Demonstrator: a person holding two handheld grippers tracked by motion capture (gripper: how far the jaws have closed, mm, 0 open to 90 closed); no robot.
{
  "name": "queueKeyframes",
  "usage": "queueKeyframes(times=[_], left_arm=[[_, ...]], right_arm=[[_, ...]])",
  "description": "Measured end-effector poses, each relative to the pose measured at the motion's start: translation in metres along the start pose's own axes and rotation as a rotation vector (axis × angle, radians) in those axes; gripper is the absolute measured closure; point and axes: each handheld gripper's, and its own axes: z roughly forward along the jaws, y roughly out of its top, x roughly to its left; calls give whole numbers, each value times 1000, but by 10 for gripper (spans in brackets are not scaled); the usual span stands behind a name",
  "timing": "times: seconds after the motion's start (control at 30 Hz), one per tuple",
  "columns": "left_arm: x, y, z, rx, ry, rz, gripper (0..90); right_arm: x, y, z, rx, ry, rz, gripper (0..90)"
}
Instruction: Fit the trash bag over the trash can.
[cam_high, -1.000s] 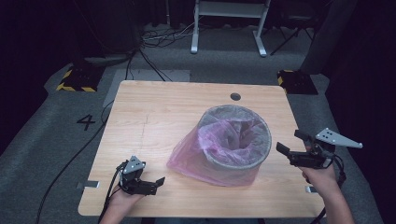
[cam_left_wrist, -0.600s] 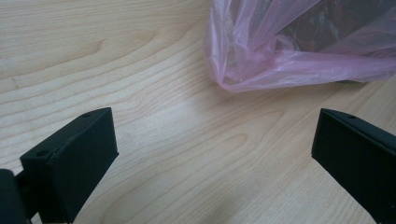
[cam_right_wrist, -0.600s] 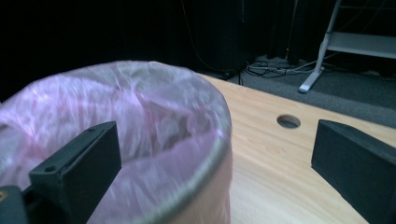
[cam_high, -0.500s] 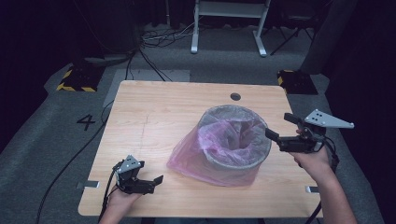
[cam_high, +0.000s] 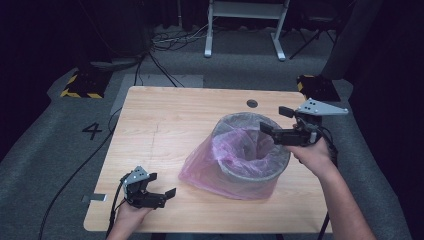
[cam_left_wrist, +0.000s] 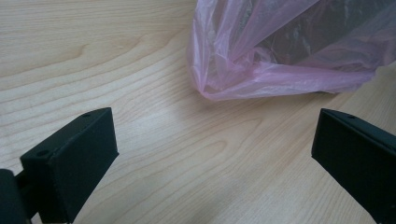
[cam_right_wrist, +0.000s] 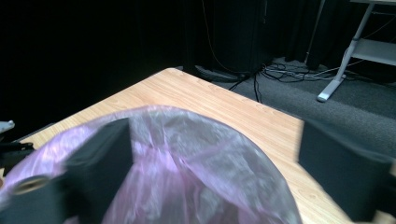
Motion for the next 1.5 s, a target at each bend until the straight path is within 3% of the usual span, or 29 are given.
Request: queueKeyframes(times=[0.07, 0.2, 0.3, 0.43, 0.57, 0.7, 0.97, 1.1, 1.3, 1.43, 1.5], left_arm=[[0, 0, 0, -1, -1, 6, 2], [0, 1, -2, -8, 1, 2, 2], [3, 0, -4, -12, 3, -9, 2], [5, 0, -5, -18, 5, -13, 2], [4, 0, -5, -9, 24, 2, 0], [4, 0, -5, -11, 24, 3, 0], [3, 0, -4, -6, 19, 7, 0], [3, 0, -4, -5, 18, 7, 0], [1, 1, -3, -6, 14, 14, 0], [1, 1, -3, -5, 9, 17, 0], [0, 1, -3, -3, 7, 18, 0]], right_arm=[[5, 4, 7, -4, 20, 4, 237], [15, 10, 20, -6, 51, -14, 437], [22, 13, 29, -1, 45, -54, 678], [30, 18, 38, 5, 64, -109, 900], [36, 19, 42, -31, 57, -160, 900], [42, 16, 52, 13, 65, -172, 900], [48, -2, 79, 199, 59, -130, 900], [52, -12, 94, 269, 59, -134, 900], [49, -23, 114, 342, 81, -90, 900], [47, -33, 125, 440, 105, -80, 900], [48, -38, 133, 531, 123, -95, 900]])
